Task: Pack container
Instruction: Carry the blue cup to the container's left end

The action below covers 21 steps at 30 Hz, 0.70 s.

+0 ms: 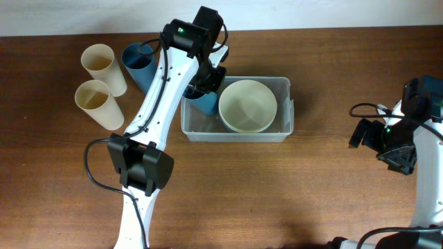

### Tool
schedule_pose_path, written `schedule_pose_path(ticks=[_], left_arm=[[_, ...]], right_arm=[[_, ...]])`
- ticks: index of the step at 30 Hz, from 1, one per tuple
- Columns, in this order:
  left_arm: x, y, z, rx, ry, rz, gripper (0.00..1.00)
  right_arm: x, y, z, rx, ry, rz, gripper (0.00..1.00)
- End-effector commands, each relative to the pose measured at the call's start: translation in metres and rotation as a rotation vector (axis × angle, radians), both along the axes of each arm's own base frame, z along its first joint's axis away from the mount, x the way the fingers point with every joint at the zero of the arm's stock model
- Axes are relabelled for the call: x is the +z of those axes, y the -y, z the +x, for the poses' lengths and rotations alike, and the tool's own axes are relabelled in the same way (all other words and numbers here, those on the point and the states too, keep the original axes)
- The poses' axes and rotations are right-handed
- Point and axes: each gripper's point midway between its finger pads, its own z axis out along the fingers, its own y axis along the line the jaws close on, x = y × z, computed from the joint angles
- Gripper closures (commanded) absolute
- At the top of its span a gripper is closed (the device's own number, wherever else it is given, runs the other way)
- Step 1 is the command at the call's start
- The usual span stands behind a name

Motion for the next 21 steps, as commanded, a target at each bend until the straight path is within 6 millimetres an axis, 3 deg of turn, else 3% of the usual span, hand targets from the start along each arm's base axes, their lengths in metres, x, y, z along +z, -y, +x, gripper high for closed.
schedule_pose_path(ticks=[1,13,21], left_arm=[[-0.004,-0.011,0.003,0.011,0.005,0.055,0.98],[-0.006,-0.032,-0.001,-0.004,0.003,0.168,0.98],[-0.006,-0.025,-0.003,-0.019,0.006,0.17,0.98]], right_arm=[[0.001,0.0,-0.001,0.009,0.005,-0.011,0.01],[0.001,0.0,-0.001,0.009,0.005,-0.011,0.01],[0.001,0.0,-0.001,0.009,0.005,-0.011,0.01]])
